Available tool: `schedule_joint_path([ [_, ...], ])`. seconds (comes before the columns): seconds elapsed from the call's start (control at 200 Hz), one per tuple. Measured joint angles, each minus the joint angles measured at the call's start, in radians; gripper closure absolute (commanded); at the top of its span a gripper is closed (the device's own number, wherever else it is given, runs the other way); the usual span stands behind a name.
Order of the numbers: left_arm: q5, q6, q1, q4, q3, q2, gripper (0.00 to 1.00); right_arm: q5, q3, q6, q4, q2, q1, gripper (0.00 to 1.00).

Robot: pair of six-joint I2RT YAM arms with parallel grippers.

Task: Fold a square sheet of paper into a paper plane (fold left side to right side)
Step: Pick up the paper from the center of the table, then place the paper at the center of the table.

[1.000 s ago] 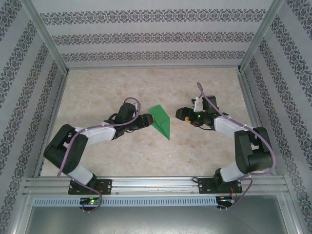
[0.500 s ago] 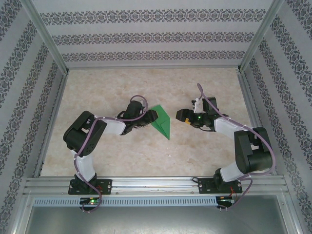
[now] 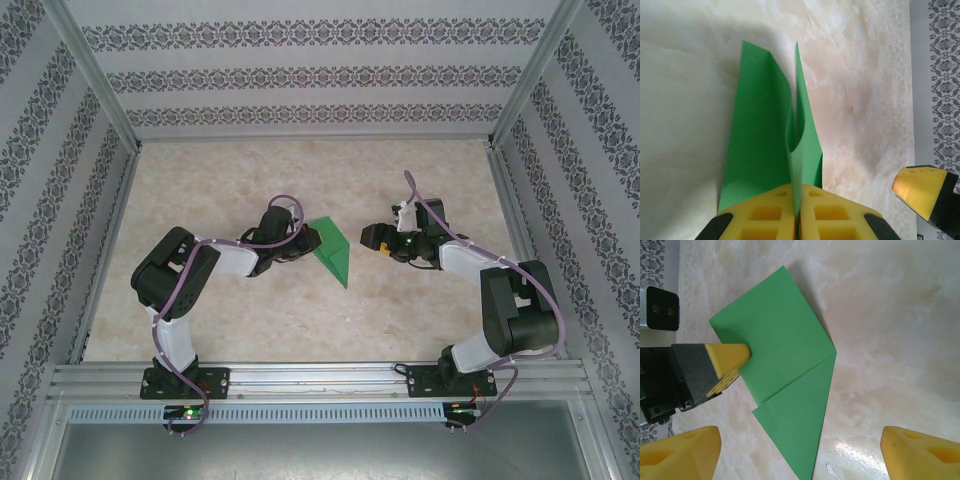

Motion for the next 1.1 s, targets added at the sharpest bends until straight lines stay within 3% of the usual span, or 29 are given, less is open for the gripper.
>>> schedule_joint_path([
  [0.2, 0.07, 0.013, 0.019, 0.014, -0.05, -0.055, 0.95, -0.053, 0.0, -0.021, 0.026, 0.0, -0.002, 0.17],
  [0.525, 0.304, 0.12, 0.053, 0.043, -0.106, -0.199, 0.97, -0.207, 0.0, -0.063, 0.085, 0.011, -0.005, 0.16],
  [0.854, 0.475, 0.18, 0.053, 0.08, -0.125, -0.217, 0.97, -0.312, 0.0, -0.081, 0.126, 0.093, 0.055, 0.16],
  [1.099, 0.5, 0.169, 0.053, 0.125, -0.126, -0.187, 0.97, -0.355, 0.012, -0.071, 0.142, 0.101, 0.089, 0.31],
])
